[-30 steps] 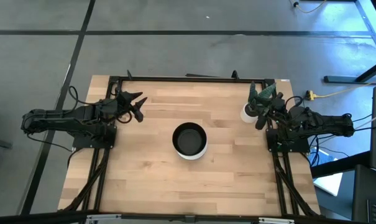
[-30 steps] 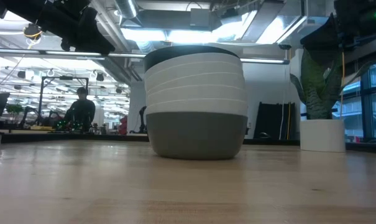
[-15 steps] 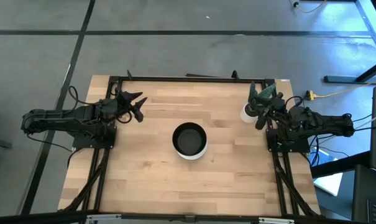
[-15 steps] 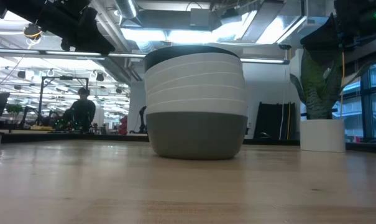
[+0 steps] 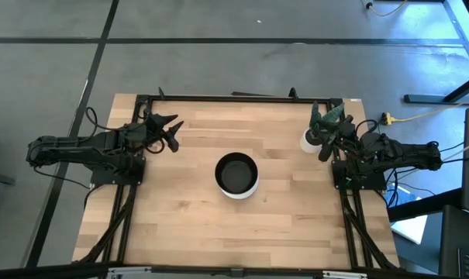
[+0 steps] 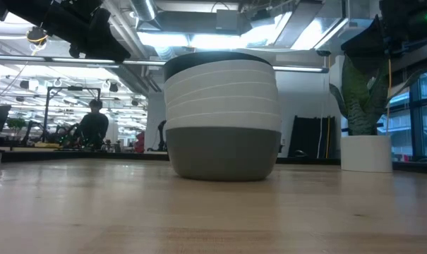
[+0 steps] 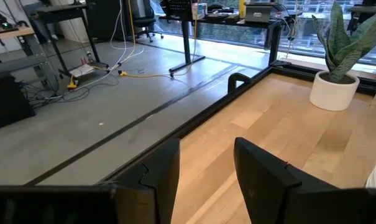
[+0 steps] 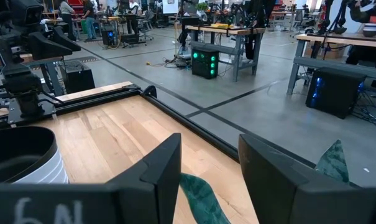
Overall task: Nest bowls inside each other
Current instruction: Return to Home Position
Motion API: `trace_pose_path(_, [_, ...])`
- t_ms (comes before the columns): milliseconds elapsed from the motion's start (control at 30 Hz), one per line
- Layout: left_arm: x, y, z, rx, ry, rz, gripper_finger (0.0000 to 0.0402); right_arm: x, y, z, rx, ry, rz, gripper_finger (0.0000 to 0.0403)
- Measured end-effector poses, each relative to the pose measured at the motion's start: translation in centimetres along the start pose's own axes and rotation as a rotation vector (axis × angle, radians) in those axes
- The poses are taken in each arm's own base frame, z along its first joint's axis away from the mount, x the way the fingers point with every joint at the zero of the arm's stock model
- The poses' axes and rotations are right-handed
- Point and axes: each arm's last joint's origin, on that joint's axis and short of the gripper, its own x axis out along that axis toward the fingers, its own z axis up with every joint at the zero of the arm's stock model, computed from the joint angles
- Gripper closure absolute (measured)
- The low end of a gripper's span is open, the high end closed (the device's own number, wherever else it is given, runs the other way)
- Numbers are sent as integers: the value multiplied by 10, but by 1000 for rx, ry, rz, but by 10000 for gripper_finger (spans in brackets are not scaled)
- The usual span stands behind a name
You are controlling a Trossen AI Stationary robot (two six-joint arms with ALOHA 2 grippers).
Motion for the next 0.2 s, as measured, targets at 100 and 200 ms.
trace_pose_path(100, [0, 0, 0, 0, 0, 0, 255, 0, 0, 0, 0, 0, 0, 241])
trace_pose_path(200, [0, 0, 0, 0, 0, 0, 256, 0, 0, 0, 0, 0, 0, 241])
